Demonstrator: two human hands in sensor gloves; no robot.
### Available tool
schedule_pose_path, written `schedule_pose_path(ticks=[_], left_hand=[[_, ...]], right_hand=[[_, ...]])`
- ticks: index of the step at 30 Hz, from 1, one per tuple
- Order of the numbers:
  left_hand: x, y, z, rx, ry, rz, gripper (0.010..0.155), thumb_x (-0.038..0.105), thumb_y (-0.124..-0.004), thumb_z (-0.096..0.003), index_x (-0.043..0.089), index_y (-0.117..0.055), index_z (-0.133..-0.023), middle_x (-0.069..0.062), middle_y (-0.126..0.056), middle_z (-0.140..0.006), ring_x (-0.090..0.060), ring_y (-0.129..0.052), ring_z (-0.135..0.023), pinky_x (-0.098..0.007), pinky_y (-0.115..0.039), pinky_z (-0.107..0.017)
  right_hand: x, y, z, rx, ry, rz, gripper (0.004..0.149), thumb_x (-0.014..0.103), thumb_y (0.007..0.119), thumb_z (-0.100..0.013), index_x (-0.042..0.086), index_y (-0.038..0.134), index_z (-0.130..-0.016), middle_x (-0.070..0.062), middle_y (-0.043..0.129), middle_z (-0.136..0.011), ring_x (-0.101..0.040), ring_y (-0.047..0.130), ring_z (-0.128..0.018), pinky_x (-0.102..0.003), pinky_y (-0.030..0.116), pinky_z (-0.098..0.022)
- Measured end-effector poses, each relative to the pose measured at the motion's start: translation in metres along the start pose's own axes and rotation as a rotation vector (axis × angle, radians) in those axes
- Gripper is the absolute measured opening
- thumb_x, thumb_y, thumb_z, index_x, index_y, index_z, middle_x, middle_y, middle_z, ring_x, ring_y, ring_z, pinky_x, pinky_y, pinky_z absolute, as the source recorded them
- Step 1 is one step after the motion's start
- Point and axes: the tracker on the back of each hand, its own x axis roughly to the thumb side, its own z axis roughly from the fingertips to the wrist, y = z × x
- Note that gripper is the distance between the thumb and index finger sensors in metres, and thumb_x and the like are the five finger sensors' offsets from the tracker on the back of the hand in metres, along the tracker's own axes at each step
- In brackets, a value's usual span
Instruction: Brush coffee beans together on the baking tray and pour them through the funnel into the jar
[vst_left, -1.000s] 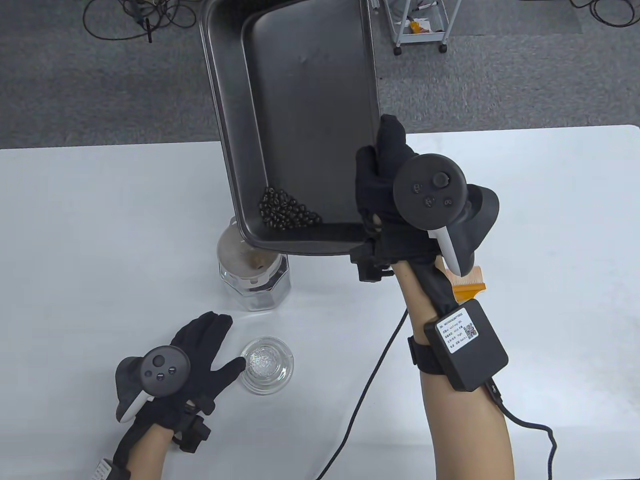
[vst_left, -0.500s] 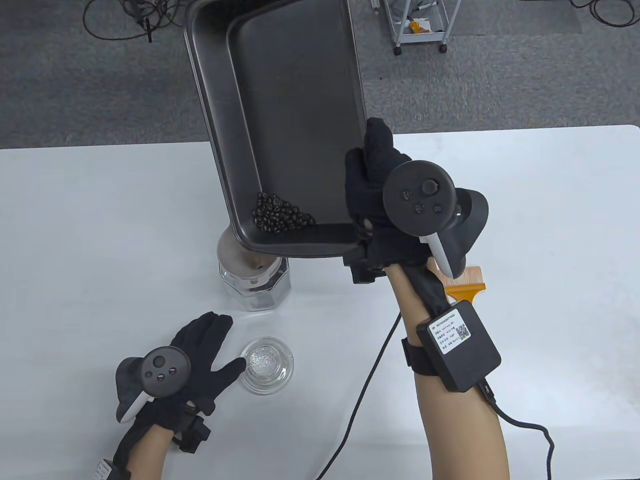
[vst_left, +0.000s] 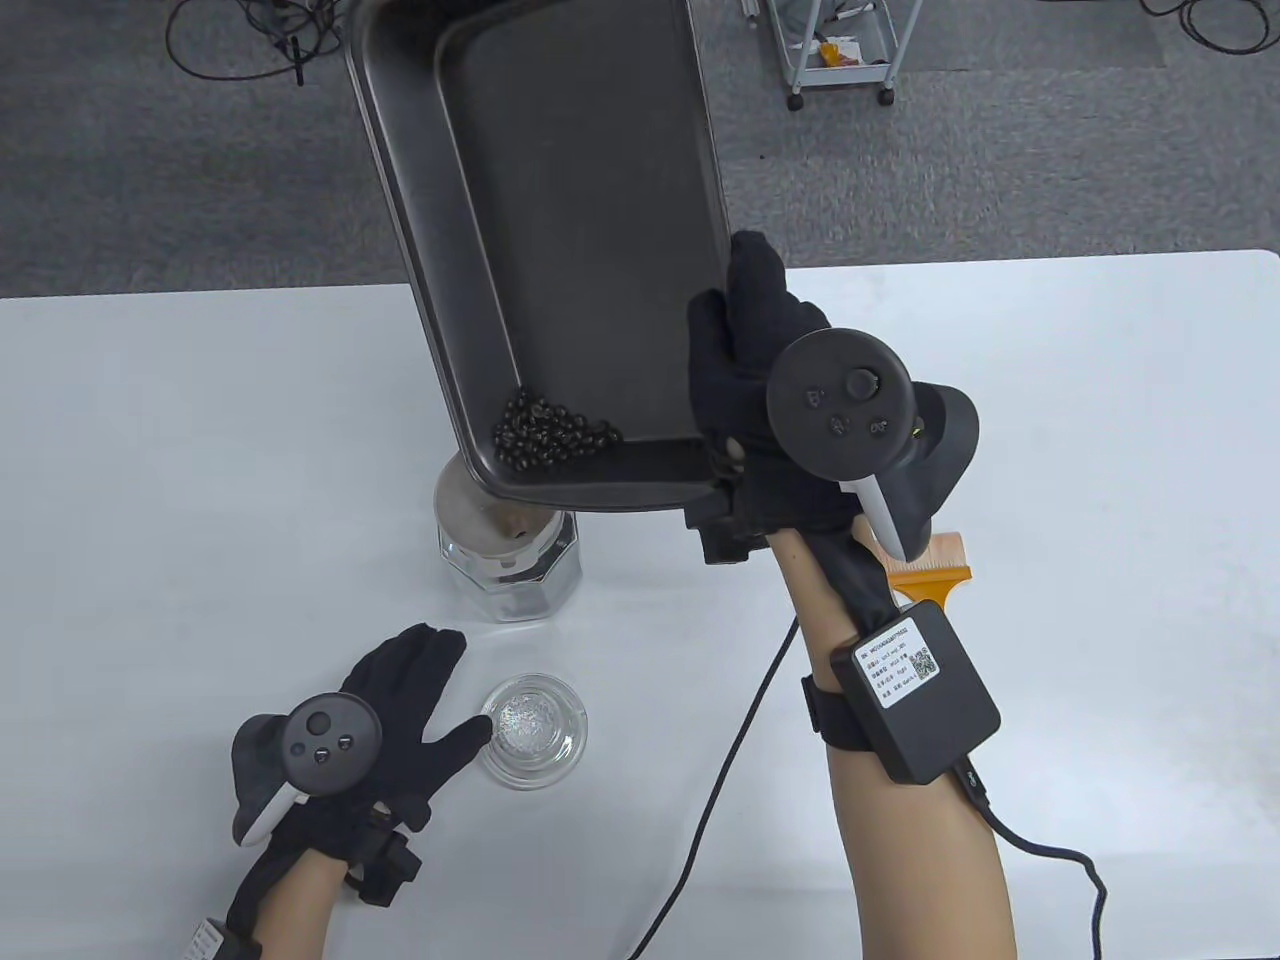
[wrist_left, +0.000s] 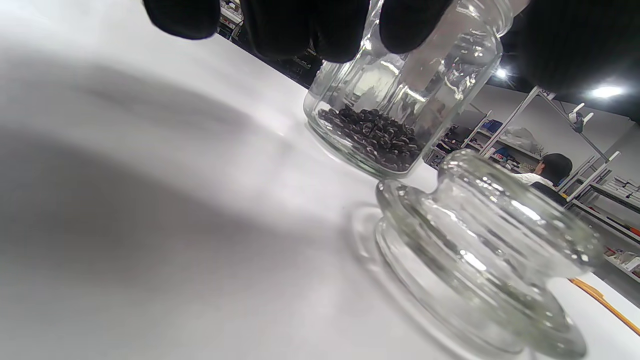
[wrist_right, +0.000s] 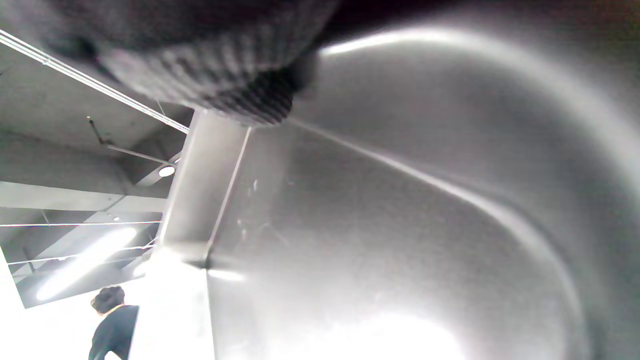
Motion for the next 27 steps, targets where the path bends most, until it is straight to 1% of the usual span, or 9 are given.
schedule_pose_path(ticks=[3,5,7,9,10,11,12,22,27], left_hand=[[0.000,-0.001,0.000,-0.003,0.001,0.001,0.083,0.078,-0.078,-0.0445,0.043,-0.045,-0.112,0.002,-0.048,-0.124,-0.033,-0.052,-0.114,-0.063,-0.049,-0.080],[0.000,-0.001,0.000,-0.006,0.002,-0.003,0.083,0.078,-0.078,-0.0445,0.043,-0.044,-0.112,0.002,-0.048,-0.124,-0.033,-0.052,-0.115,-0.063,-0.049,-0.080],[0.000,-0.001,0.000,-0.005,0.002,-0.003,0.083,0.078,-0.078,-0.0446,0.043,-0.045,-0.112,0.002,-0.049,-0.124,-0.033,-0.052,-0.114,-0.063,-0.049,-0.080],[0.000,0.000,0.000,-0.003,0.002,-0.002,0.083,0.078,-0.078,-0.0445,0.043,-0.045,-0.112,0.002,-0.049,-0.124,-0.033,-0.052,-0.114,-0.063,-0.049,-0.080],[0.000,0.000,0.000,-0.003,0.002,-0.003,0.083,0.078,-0.077,-0.0445,0.043,-0.044,-0.112,0.002,-0.048,-0.124,-0.033,-0.052,-0.115,-0.063,-0.049,-0.080],[0.000,0.000,0.000,-0.002,0.002,-0.004,0.083,0.078,-0.078,-0.0445,0.043,-0.045,-0.112,0.002,-0.048,-0.124,-0.033,-0.052,-0.114,-0.063,-0.049,-0.080],[0.000,0.000,0.000,-0.003,0.003,-0.004,0.083,0.078,-0.077,-0.0446,0.043,-0.044,-0.112,0.002,-0.048,-0.124,-0.033,-0.051,-0.115,-0.063,-0.049,-0.080],[0.000,0.000,0.000,-0.005,0.001,-0.002,0.083,0.078,-0.077,-0.0445,0.043,-0.045,-0.112,0.002,-0.049,-0.124,-0.033,-0.052,-0.114,-0.063,-0.049,-0.080],[0.000,0.000,0.000,-0.006,0.002,-0.003,0.083,0.078,-0.077,-0.0445,0.043,-0.045,-0.112,0.002,-0.048,-0.124,-0.033,-0.052,-0.115,-0.063,-0.049,-0.080]], right_hand=[[0.004,-0.001,0.000,0.021,-0.010,-0.022,0.023,0.031,0.091,-0.066,0.029,0.076,-0.085,0.000,0.095,-0.079,-0.014,0.100,-0.040,0.001,0.098,-0.015],[0.003,-0.002,0.001,0.037,-0.022,0.006,0.025,0.032,0.090,-0.067,0.032,0.074,-0.086,0.002,0.095,-0.081,-0.013,0.100,-0.042,-0.001,0.097,-0.018],[0.004,-0.002,0.004,-0.021,-0.011,0.018,0.026,0.032,0.090,-0.067,0.034,0.073,-0.086,0.002,0.094,-0.082,-0.013,0.099,-0.042,-0.002,0.097,-0.018],[0.006,-0.002,0.004,-0.019,-0.010,-0.008,0.024,0.031,0.090,-0.066,0.030,0.076,-0.085,0.001,0.095,-0.079,-0.013,0.100,-0.040,0.001,0.098,-0.014],[0.007,-0.002,0.003,-0.007,-0.013,-0.009,0.026,0.023,0.093,-0.066,0.029,0.076,-0.085,0.000,0.095,-0.079,-0.013,0.100,-0.040,0.001,0.098,-0.014],[0.006,-0.003,0.003,-0.003,-0.018,0.007,0.024,0.032,0.090,-0.067,0.031,0.075,-0.085,0.001,0.095,-0.080,-0.013,0.100,-0.041,0.000,0.097,-0.019],[0.006,-0.003,0.003,-0.009,-0.022,0.026,0.025,0.032,0.090,-0.067,0.034,0.074,-0.086,0.003,0.095,-0.081,-0.013,0.100,-0.042,-0.001,0.097,-0.018],[0.010,-0.001,0.008,-0.030,-0.068,0.028,0.023,0.032,0.090,-0.067,0.031,0.075,-0.085,0.002,0.095,-0.079,-0.012,0.100,-0.040,0.000,0.097,-0.020],[0.011,-0.002,0.007,-0.066,-0.068,0.040,0.025,0.034,0.090,-0.066,0.037,0.073,-0.085,0.004,0.095,-0.082,-0.012,0.100,-0.042,-0.003,0.097,-0.018]])
